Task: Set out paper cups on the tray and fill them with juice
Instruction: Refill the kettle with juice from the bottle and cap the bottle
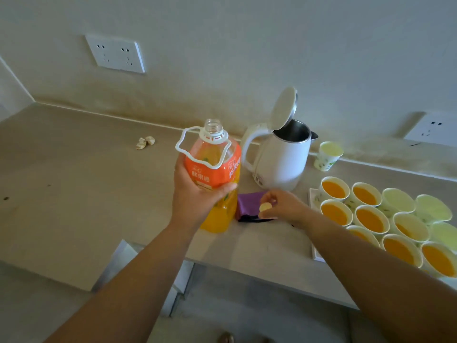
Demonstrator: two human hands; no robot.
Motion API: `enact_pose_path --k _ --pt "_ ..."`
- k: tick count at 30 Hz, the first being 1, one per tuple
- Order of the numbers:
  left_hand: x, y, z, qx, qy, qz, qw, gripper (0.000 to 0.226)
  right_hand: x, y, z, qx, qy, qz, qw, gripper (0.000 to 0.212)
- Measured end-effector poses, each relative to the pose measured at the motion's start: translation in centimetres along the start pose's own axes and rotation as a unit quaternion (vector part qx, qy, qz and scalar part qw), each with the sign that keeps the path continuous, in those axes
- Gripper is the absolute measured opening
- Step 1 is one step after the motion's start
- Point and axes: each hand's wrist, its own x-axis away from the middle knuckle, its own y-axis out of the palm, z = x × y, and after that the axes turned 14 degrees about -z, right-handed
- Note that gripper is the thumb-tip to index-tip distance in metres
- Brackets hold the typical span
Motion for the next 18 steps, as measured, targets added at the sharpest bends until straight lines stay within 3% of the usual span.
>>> enact_pose_path --k 5,10,14,18 --pt "0.2 -0.1 -0.3 -0.022 -0.008 -0.011 1.0 0.103 -1.6 4.6 3.5 0.059 0.024 0.008 0.998 0.044" --pt "0.3 -0.2 -0.2 -0.036 -0.008 -0.008 0.999 0.102 -2.1 6.6 3.6 0.176 0.032 0.006 0.984 0.045" --pt "0.4 -0.2 0.1 -0.043 -0.01 -0.01 0.999 0.094 -1.5 6.8 3.2 0.196 0.01 -0.012 0.981 0.045" --pt "0.7 -0.3 0.6 -0.056 -0.013 -0.005 0.998 0.091 0.5 6.2 1.4 0.143 -0.059 0.079 0.985 0.034"
